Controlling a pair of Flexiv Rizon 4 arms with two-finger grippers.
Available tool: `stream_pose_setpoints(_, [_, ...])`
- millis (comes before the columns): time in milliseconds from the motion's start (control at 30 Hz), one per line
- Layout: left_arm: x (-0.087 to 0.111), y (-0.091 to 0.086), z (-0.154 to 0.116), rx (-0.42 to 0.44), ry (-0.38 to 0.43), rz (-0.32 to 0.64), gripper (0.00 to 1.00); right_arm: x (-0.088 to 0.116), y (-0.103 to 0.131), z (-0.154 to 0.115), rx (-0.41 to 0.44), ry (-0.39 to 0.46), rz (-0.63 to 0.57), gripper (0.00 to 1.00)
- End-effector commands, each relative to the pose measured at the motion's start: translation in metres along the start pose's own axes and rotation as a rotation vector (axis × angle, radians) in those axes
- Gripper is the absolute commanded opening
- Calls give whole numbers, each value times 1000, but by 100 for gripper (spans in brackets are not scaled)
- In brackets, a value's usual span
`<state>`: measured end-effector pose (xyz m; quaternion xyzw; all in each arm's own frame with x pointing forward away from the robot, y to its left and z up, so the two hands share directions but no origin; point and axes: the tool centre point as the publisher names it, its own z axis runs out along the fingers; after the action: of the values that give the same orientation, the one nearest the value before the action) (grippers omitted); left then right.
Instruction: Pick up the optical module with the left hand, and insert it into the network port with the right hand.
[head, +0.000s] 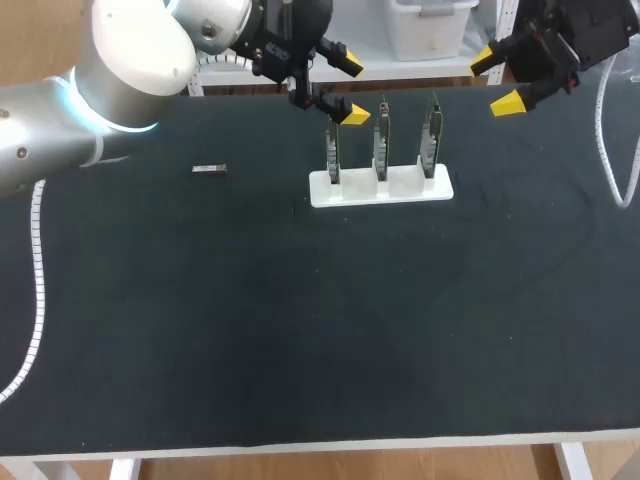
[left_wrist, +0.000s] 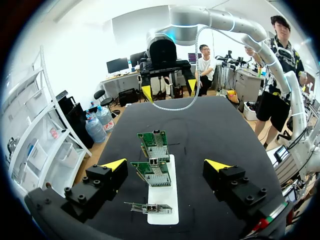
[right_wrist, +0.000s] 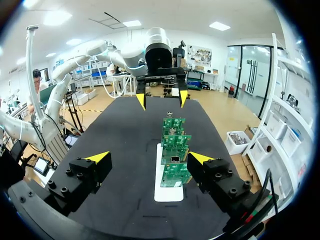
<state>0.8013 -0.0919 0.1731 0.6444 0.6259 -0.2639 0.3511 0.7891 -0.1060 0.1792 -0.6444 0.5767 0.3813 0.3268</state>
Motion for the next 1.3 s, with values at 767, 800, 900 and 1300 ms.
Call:
stream_pose_setpoints(767, [67,-21,-73,-28,127,-11,100,0,2,0,4,1,0,100])
stream_pose_setpoints(800, [71,-25,-78,-32,130,-16,100,0,2,0,4,1,0,100])
stream_pose_setpoints(900, [77,-32,-89,-46,135,-22,100,0,2,0,4,1,0,100])
stream_pose_setpoints(1300, [79,-37,-102,-67,117,7,100,0,2,0,4,1,0,100])
